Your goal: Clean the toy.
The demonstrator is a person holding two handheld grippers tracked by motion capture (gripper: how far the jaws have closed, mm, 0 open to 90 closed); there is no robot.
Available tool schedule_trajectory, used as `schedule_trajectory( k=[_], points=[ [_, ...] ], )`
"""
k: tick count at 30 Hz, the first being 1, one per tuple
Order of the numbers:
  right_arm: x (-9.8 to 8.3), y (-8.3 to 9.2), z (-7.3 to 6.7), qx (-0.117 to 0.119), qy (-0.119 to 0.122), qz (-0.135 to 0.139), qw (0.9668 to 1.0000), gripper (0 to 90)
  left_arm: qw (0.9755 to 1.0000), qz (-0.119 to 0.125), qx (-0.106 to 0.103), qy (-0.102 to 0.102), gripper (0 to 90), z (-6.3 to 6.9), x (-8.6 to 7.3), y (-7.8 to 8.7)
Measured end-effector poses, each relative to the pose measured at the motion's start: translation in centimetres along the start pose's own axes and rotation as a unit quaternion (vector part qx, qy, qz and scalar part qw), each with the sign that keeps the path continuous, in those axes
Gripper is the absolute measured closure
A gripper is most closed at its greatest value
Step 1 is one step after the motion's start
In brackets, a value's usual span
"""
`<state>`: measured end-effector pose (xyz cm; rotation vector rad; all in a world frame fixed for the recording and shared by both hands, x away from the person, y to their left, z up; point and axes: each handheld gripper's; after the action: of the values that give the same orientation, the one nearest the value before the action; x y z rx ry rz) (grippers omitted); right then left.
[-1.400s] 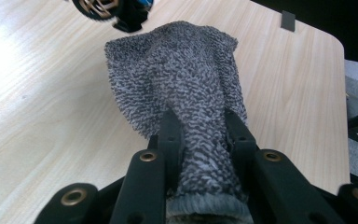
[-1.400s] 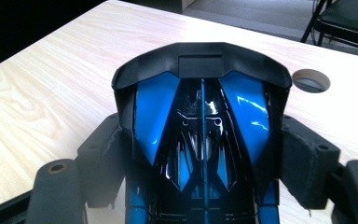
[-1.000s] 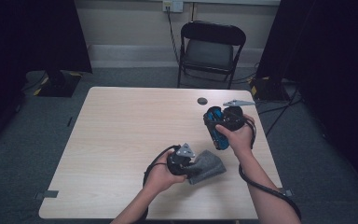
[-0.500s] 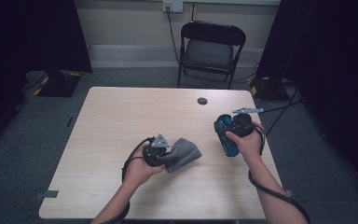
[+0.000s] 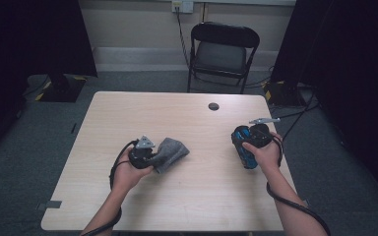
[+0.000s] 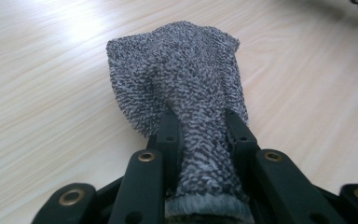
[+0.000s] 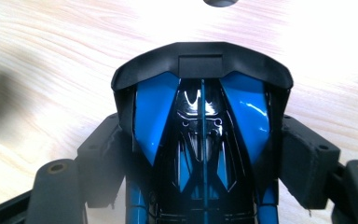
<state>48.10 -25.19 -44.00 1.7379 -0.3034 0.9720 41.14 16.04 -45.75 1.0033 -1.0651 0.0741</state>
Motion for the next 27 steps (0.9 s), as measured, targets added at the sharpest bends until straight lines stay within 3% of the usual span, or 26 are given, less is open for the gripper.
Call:
schedule_trajectory(
  k=[9,16,23,27],
  points=[
    [-0.5,-0.6,0.7,-0.003,-0.004,-0.014,0.9999,25.3,0.9992,0.011,0.025,0.028,72.0,-2.2,-0.8,0.3],
    [-0.9,-1.4,1.3,-0.004,-0.010,-0.024,0.9997,25.3,0.9993,0.000,0.030,0.023,71.9,-3.3,-1.1,0.1],
    [-1.0,-2.0,1.9,-0.010,-0.011,-0.036,0.9992,25.3,0.9981,0.001,0.045,0.041,71.3,-4.8,-1.7,0.1],
    [-1.1,-2.5,2.0,-0.009,-0.010,-0.043,0.9990,25.2,0.9978,0.000,0.052,0.042,70.3,-5.2,-1.9,0.1]
  ],
)
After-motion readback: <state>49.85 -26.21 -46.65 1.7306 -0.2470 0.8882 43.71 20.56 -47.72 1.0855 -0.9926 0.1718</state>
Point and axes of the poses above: each handheld gripper's, and its own axes: y roughly backward along the jaws, x roughly out of its top, z roughly to its right
